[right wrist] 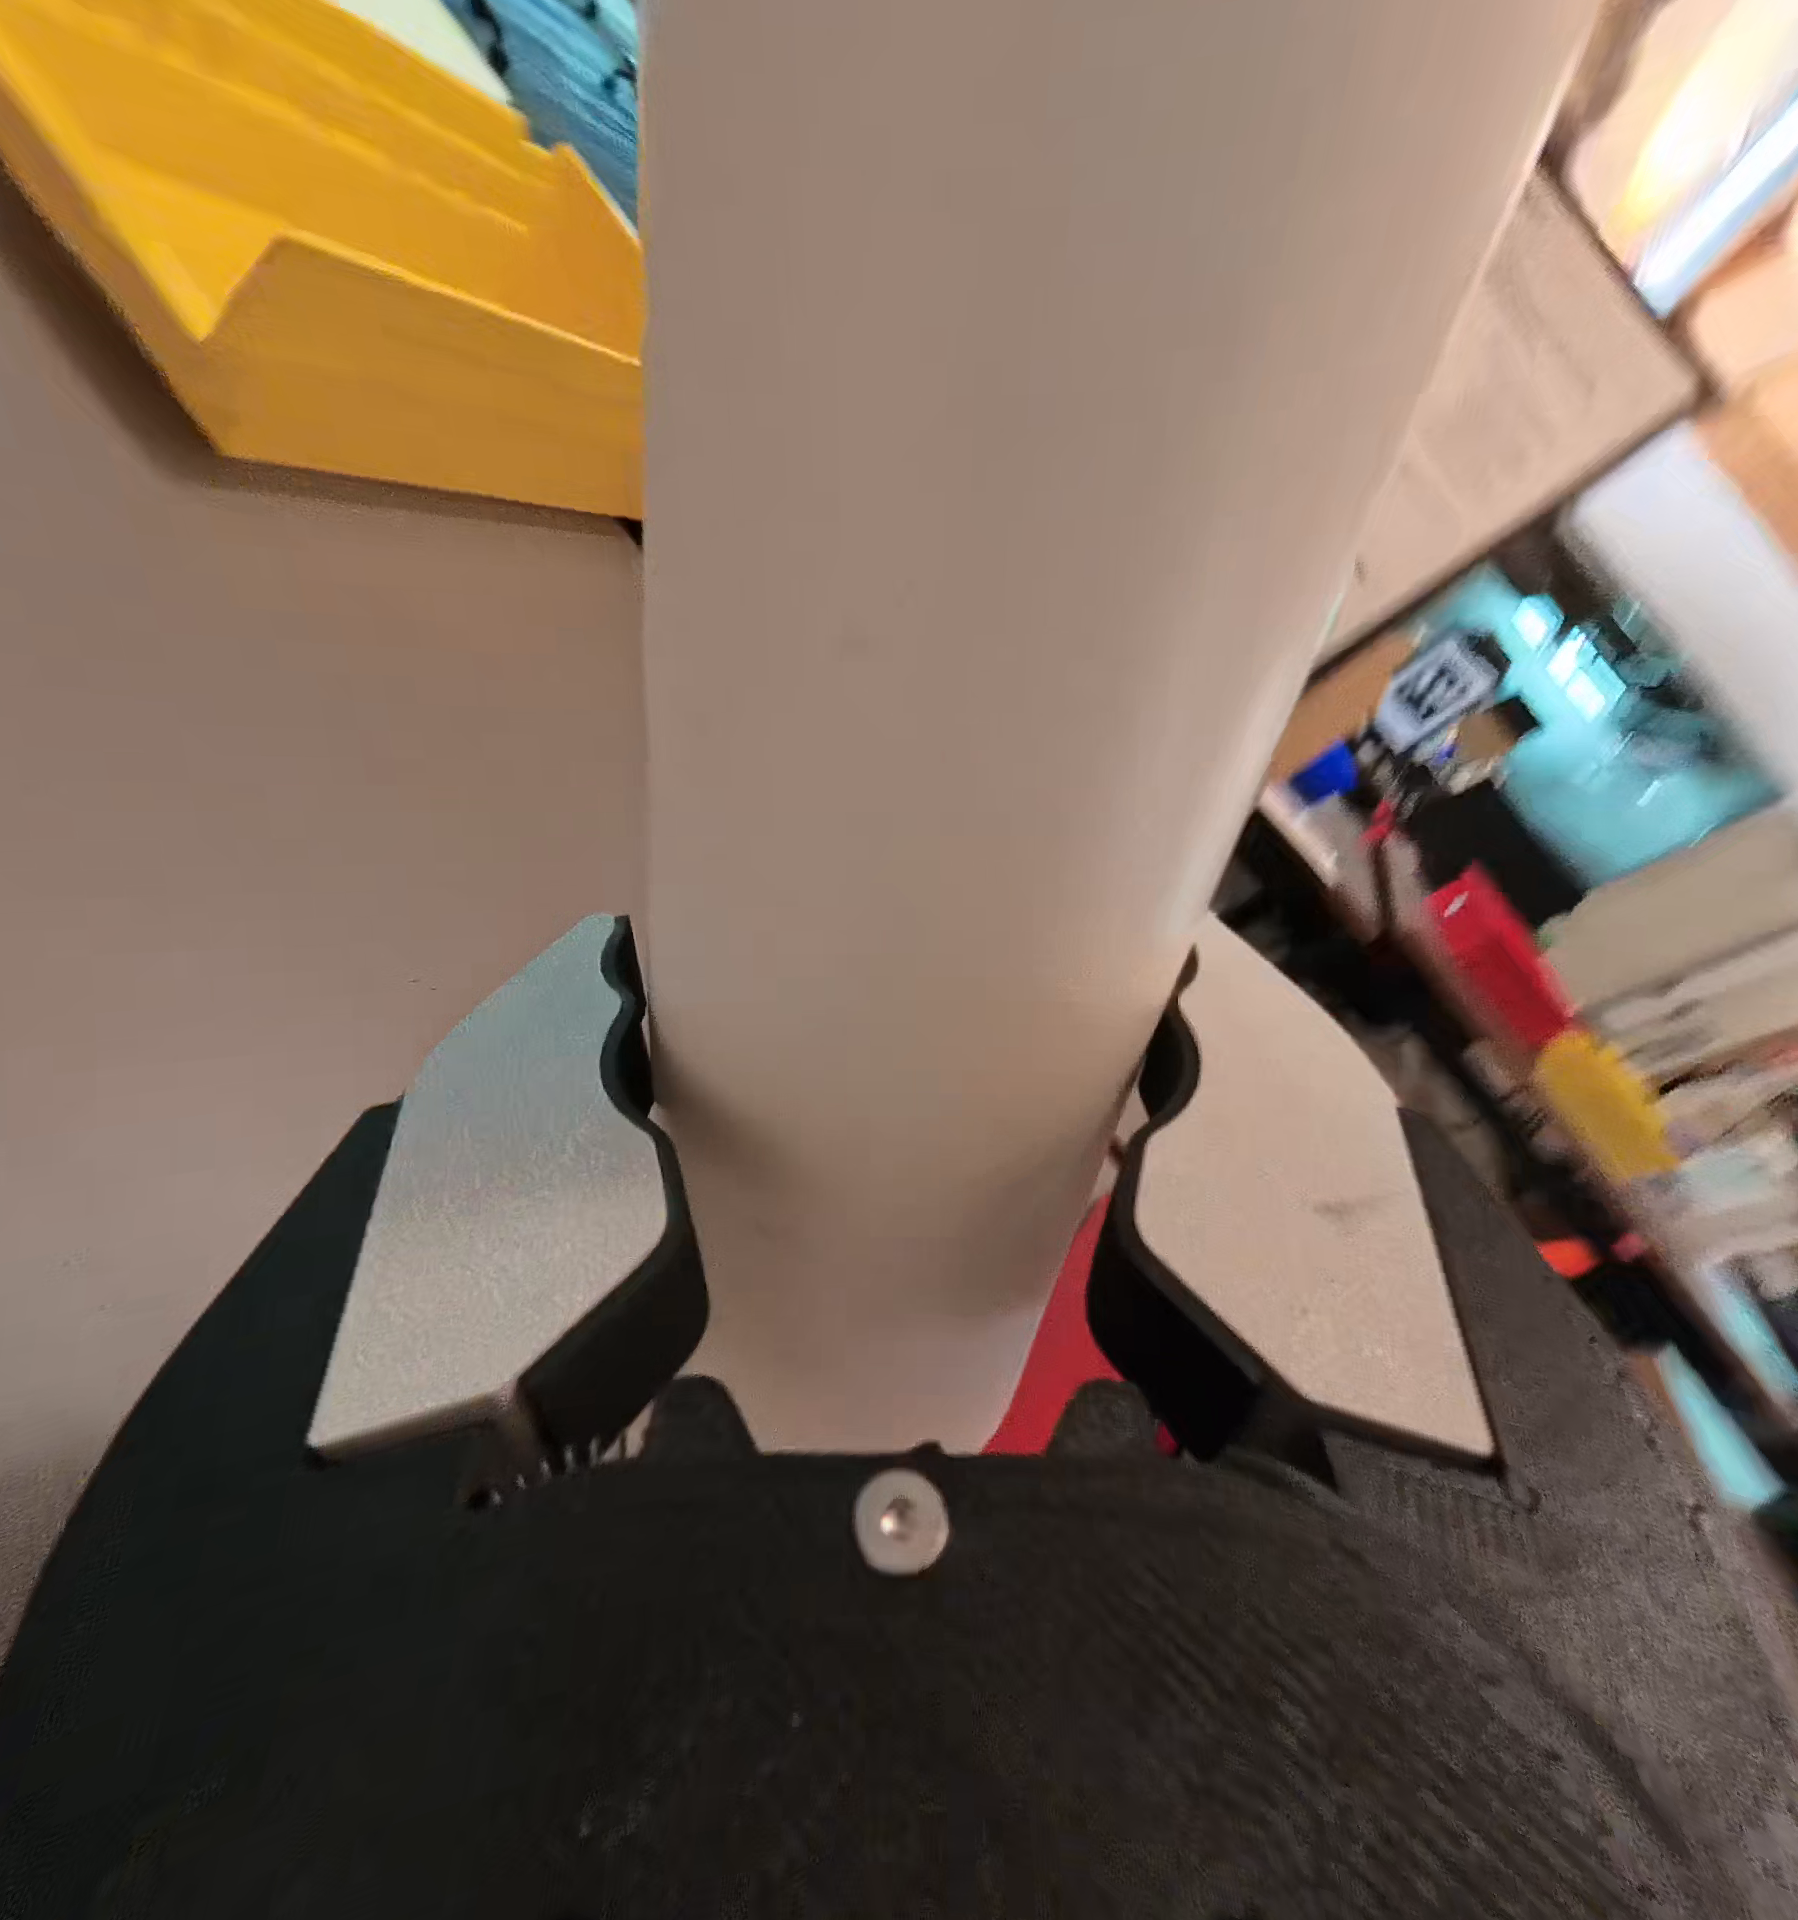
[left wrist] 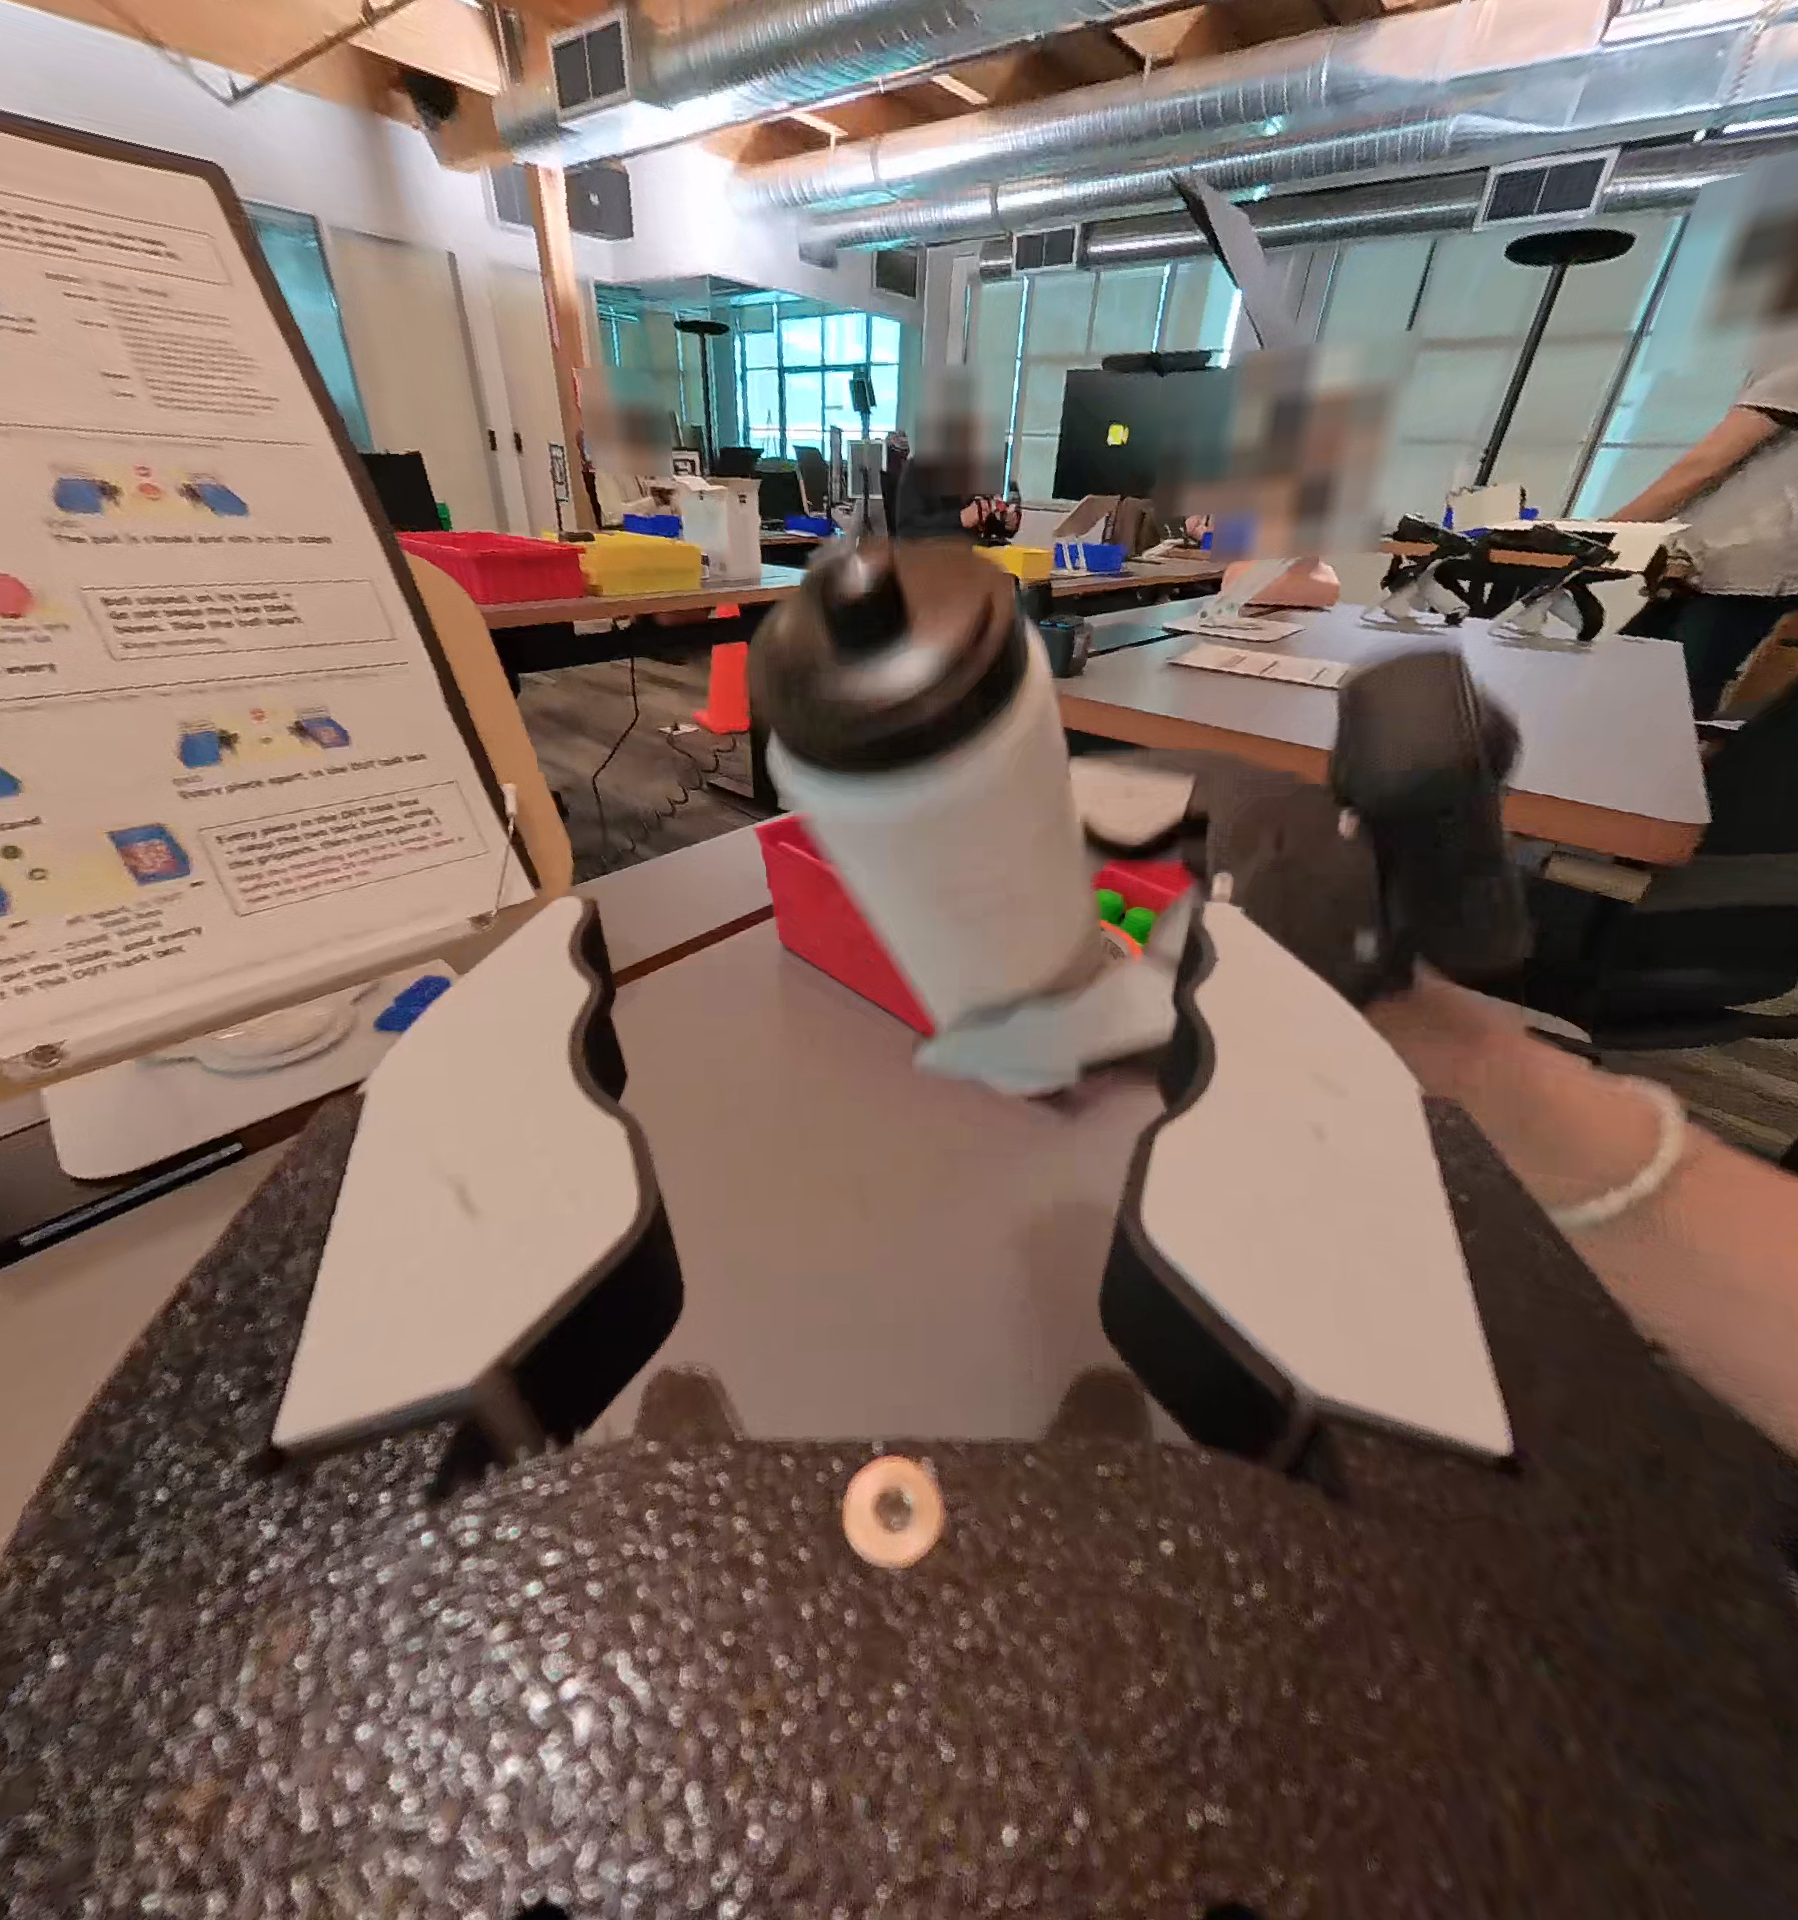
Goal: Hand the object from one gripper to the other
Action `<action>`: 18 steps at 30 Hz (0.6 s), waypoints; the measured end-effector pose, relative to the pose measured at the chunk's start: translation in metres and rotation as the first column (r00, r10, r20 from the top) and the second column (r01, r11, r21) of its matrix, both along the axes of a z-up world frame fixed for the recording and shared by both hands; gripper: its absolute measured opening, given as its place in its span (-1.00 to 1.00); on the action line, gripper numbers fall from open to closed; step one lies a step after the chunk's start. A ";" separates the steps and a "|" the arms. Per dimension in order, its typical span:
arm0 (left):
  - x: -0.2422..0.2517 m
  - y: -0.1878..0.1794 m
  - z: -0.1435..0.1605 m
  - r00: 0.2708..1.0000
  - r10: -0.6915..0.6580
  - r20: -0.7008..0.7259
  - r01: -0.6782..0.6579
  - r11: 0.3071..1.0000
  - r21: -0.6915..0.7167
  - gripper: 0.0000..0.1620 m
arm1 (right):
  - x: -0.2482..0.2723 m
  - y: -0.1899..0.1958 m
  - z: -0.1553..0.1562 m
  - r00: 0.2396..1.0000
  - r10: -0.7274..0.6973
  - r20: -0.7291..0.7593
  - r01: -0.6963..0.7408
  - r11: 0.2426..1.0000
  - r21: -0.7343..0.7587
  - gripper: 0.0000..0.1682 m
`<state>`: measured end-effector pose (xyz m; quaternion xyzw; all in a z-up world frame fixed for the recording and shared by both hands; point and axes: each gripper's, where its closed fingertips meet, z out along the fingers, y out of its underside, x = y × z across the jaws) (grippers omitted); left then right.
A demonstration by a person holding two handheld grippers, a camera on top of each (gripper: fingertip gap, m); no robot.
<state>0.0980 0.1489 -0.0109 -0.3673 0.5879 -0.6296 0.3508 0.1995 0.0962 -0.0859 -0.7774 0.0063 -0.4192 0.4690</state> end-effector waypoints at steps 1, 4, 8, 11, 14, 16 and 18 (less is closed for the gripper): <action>0.000 0.003 -0.004 1.000 0.004 0.000 -0.004 1.000 0.003 0.22 | 0.015 -0.014 0.007 0.996 -0.042 -0.076 0.044 0.999 0.030 0.12; 0.003 0.010 -0.030 0.998 -0.019 -0.066 0.019 1.000 -0.009 0.21 | 0.072 -0.064 0.017 0.937 -0.186 -0.296 0.185 0.982 -0.032 0.13; 0.008 0.017 -0.059 0.990 -0.065 -0.126 0.055 0.995 -0.087 0.10 | 0.155 -0.138 0.011 0.773 -0.412 -0.483 0.354 0.911 -0.211 0.12; 0.014 0.026 -0.075 0.983 -0.090 -0.162 0.067 0.987 -0.144 0.06 | 0.204 -0.182 -0.006 0.598 -0.518 -0.611 0.442 0.850 -0.288 0.11; 0.020 0.037 -0.082 0.977 -0.109 -0.183 0.071 0.977 -0.199 -0.01 | 0.232 -0.209 -0.033 0.448 -0.577 -0.683 0.466 0.803 -0.372 0.11; 0.023 0.044 -0.085 0.974 -0.125 -0.190 0.079 0.969 -0.234 -0.05 | 0.242 -0.217 -0.053 0.378 -0.602 -0.703 0.465 0.780 -0.418 0.11; 0.024 0.050 -0.087 0.969 -0.138 -0.205 0.085 0.965 -0.249 -0.05 | 0.246 -0.221 -0.070 0.323 -0.624 -0.712 0.453 0.762 -0.462 0.11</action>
